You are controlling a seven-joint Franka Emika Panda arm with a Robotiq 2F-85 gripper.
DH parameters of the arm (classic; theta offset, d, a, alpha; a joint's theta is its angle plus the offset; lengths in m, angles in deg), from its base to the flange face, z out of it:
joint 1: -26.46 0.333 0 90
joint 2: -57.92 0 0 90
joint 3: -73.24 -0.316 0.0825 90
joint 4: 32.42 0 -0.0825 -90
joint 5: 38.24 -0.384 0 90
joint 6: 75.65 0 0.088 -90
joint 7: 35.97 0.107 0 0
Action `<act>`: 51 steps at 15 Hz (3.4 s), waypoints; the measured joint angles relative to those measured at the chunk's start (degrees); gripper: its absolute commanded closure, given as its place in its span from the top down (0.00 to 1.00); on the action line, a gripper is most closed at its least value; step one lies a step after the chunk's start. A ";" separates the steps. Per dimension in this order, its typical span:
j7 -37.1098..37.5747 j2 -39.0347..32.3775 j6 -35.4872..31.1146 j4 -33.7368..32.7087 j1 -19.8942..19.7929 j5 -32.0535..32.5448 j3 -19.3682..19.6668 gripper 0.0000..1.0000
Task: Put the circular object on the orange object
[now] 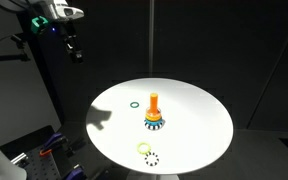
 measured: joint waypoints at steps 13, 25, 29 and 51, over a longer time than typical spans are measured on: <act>2.77 -20.29 -3.31 -15.65 0.10 -0.01 3.60 1.00; -2.79 -34.57 -9.73 -24.82 2.86 -0.99 8.67 1.00; -6.81 -37.84 -11.73 -26.27 2.99 -3.79 9.49 1.00; -8.82 -45.58 -19.68 -28.58 3.37 -4.78 15.50 1.00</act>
